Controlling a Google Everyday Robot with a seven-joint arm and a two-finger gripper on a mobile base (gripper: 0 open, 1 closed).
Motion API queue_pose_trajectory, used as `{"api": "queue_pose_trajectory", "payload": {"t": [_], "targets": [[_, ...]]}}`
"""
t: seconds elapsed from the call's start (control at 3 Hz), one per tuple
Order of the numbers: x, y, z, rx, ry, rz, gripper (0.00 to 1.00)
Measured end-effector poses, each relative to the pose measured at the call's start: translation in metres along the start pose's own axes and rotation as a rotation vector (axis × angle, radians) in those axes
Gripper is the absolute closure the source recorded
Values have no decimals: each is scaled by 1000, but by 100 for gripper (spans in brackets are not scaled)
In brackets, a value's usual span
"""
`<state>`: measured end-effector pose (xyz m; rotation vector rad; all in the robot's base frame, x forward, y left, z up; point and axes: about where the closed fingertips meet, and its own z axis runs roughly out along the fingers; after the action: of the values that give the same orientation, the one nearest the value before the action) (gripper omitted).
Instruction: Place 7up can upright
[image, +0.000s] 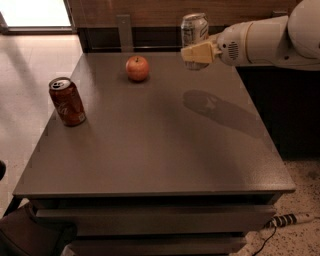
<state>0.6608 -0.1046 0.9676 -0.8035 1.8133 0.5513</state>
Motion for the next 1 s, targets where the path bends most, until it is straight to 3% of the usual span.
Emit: {"api": "queue_pose_trajectory", "payload": {"t": [0.33, 1.0], "targets": [[3, 0, 2, -21, -48, -40, 100], [12, 7, 15, -37, -84, -36, 100]]}}
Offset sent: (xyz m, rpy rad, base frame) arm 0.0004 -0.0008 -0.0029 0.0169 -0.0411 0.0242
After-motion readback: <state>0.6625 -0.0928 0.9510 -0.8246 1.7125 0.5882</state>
